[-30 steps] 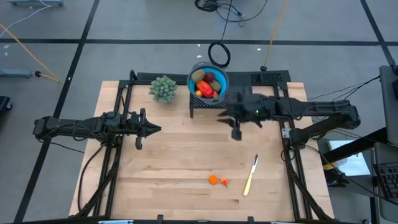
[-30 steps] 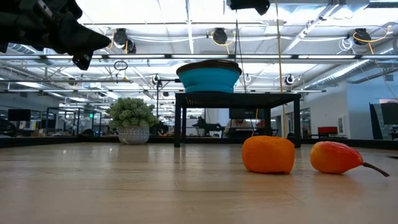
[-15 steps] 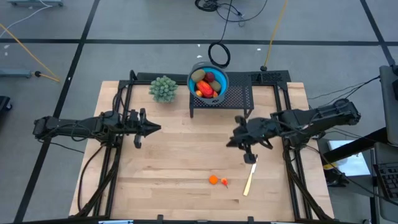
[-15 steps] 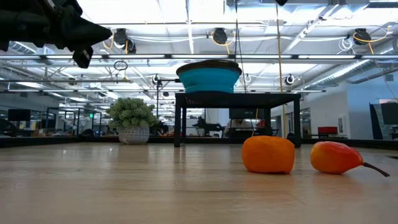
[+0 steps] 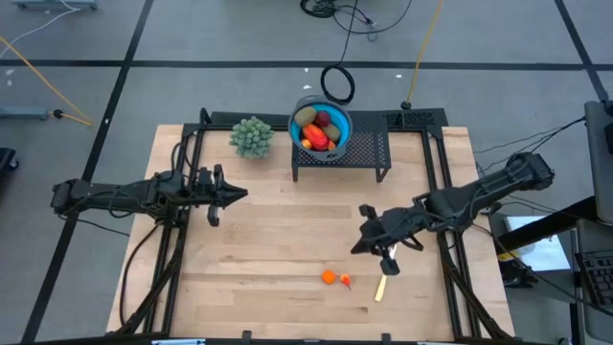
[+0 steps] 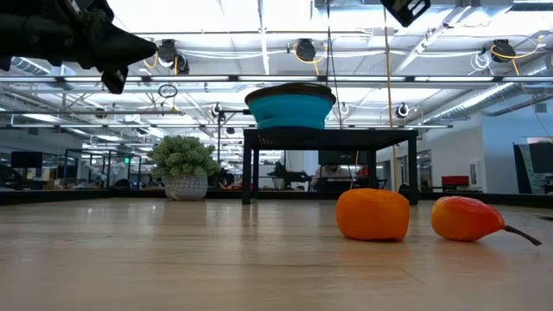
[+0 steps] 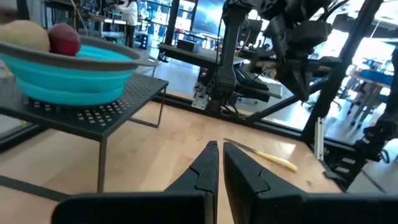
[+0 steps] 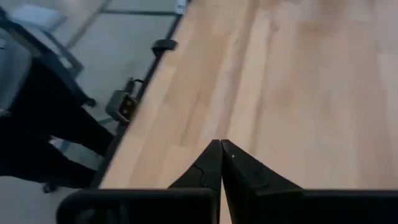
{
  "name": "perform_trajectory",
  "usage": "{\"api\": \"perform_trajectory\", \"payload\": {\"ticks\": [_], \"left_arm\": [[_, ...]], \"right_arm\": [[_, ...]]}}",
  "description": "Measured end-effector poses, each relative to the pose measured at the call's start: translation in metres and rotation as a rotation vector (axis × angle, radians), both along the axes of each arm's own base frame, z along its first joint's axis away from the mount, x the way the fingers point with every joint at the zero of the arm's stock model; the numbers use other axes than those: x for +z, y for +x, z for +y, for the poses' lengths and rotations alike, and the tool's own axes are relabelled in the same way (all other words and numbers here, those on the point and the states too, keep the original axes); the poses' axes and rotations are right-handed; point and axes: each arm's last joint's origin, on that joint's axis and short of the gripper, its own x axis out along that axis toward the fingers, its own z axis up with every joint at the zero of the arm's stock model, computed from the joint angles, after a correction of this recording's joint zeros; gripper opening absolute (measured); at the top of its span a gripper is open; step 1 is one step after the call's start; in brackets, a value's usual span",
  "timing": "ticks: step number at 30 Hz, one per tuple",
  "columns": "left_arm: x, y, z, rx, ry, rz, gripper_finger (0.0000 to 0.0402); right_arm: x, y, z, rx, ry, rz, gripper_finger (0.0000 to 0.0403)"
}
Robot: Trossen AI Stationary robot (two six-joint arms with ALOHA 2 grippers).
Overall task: Pick & Place Fruit
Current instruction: Put the peach into the blue strainer on the shelf
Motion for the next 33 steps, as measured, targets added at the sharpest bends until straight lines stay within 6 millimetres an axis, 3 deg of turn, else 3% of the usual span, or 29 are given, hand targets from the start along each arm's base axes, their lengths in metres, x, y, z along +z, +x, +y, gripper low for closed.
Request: {"api": "perform_trajectory", "payload": {"ticks": [11, 26, 33], "left_arm": [[-0.001, 0.000, 0.000, -0.001, 0.001, 0.006, 0.0021], [-0.001, 0.000, 0.000, -0.008, -0.002, 0.013, 0.0021], [-0.001, 0.000, 0.000, -0.012, -0.006, 0.013, 0.0021]], "right_arm": [[-0.049, -0.002, 0.003, 0.016, 0.107, -0.022, 0.0024], [-0.099, 0.019, 0.028, 0.079, 0.052, 0.061, 0.0192], [-0.120, 0.028, 0.041, 0.100, 0.021, 0.131, 0.0238]]}}
